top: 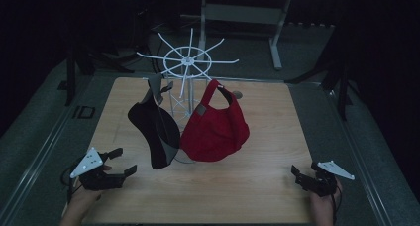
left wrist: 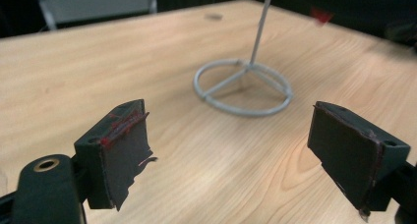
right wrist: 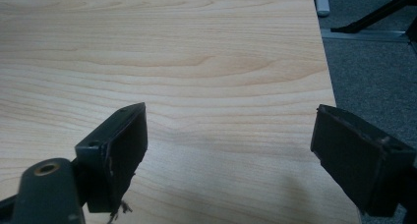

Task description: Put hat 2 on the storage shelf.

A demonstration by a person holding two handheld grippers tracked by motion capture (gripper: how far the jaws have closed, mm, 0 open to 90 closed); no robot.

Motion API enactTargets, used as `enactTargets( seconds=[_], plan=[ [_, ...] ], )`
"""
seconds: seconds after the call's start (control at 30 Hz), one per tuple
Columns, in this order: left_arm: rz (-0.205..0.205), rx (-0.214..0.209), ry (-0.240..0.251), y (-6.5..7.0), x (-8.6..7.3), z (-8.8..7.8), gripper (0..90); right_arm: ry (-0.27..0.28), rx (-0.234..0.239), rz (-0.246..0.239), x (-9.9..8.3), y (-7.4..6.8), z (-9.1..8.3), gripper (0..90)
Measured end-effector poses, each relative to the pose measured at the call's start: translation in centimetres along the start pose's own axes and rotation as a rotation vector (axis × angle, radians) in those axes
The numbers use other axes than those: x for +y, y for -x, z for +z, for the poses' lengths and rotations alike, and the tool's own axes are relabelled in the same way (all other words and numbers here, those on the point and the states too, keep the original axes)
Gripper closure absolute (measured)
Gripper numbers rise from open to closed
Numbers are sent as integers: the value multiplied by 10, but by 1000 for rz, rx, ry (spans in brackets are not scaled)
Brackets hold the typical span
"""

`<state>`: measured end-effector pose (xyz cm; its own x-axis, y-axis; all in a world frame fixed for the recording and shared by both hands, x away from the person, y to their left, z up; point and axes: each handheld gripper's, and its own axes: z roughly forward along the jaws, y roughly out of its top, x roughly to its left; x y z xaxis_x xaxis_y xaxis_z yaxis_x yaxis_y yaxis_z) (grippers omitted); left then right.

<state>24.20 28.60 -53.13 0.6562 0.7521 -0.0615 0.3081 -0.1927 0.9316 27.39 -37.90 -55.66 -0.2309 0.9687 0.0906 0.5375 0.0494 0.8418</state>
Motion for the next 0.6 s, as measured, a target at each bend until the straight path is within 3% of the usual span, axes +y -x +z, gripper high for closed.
enactTargets(
  seconds=[0.23, 0.6],
  plan=[
    [-36, 48, -54, -1, -12, 9, 145, 4, -6, 5, 0, 0, 0, 140],
    [-57, 64, -54, -2, -17, 6, 145, 6, -11, -3, 0, -1, 0, 141]
  ],
)
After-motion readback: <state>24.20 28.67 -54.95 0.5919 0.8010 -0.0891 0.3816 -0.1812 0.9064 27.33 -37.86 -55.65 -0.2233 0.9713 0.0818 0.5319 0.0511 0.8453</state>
